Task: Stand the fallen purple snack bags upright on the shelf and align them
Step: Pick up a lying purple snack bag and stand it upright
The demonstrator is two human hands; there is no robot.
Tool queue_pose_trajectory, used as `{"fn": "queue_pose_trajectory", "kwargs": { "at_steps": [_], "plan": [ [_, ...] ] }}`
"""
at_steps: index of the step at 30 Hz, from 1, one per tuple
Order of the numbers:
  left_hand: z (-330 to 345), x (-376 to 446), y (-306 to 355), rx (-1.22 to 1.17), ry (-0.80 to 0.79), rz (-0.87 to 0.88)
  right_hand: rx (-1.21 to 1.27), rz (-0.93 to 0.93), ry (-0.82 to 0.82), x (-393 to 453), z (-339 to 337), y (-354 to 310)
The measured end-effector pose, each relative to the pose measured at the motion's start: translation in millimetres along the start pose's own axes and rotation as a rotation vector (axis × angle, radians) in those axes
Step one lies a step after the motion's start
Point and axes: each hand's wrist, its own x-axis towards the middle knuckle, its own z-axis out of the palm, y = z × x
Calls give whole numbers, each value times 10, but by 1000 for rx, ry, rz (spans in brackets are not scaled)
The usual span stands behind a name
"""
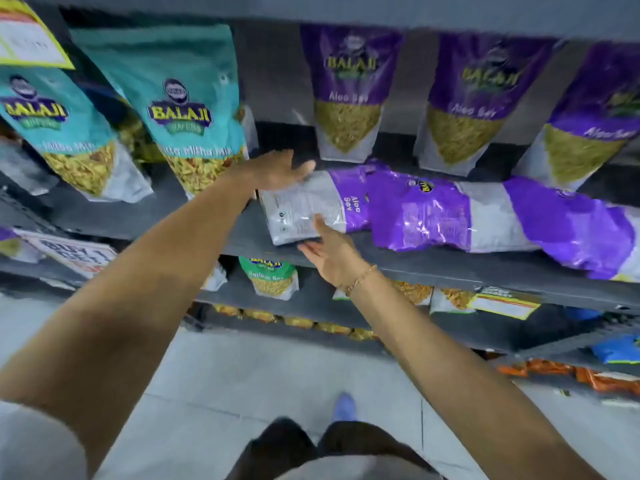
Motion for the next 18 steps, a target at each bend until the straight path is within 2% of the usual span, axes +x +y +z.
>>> {"fn": "queue_pose_trajectory", "kwargs": {
  "at_steps": [4, 9, 12, 18],
  "plan": [
    [18, 99, -103, 49, -133, -78, -14, 8, -2, 57, 69, -57],
    [-154, 143, -73, 121, -250, 6, -24, 19, -17, 106, 123, -82],
    [-262, -29, -13, 190, -305, -3, -53, 19, -19, 114, 143, -34],
    [-319, -280, -30, 225, -160, -12, -87, -14, -131, 83, 168, 46]
  ]
}}
